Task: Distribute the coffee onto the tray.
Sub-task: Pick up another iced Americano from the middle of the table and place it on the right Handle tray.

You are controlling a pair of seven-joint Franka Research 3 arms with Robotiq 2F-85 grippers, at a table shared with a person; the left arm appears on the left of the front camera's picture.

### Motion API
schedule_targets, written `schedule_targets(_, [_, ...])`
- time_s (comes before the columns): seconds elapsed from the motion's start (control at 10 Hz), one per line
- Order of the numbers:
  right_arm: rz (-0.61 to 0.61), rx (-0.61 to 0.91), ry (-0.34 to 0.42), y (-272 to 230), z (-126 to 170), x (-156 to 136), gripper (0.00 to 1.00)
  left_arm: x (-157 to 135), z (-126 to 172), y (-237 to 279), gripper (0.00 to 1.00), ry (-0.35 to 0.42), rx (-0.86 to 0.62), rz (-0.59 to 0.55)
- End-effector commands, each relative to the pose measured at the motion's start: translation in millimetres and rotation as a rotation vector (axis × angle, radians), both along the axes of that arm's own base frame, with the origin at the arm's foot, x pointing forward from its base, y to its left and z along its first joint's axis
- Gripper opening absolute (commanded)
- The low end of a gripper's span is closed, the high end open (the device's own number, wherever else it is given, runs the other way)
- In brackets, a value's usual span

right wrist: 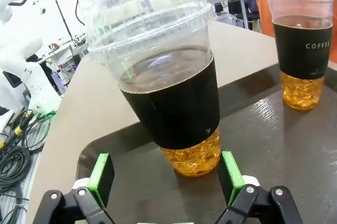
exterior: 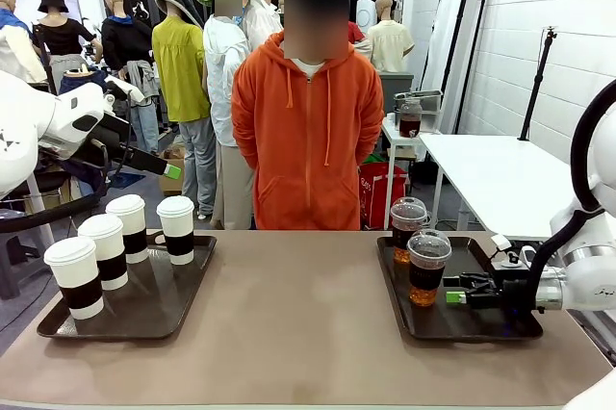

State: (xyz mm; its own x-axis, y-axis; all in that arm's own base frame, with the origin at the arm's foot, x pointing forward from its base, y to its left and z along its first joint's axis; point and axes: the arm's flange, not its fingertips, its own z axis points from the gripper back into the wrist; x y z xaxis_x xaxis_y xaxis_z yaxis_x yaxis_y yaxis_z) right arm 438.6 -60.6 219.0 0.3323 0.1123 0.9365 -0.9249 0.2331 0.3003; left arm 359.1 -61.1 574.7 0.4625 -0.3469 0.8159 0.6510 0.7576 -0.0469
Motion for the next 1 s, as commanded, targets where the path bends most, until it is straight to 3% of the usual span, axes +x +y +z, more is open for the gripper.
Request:
schedule_targets(0.0, [0.007,-0.002,0.001,0.5,-1.6,2.4,1.0,0.3,-0.7,1.3,1.0,0.005,-0.004,-0.001])
schedule_targets(0.9, [0.007,-0.002,0.001,0.5,-1.6,2.4,1.0,0.3,-0.7,1.3,1.0,0.005,-0.004,-0.001])
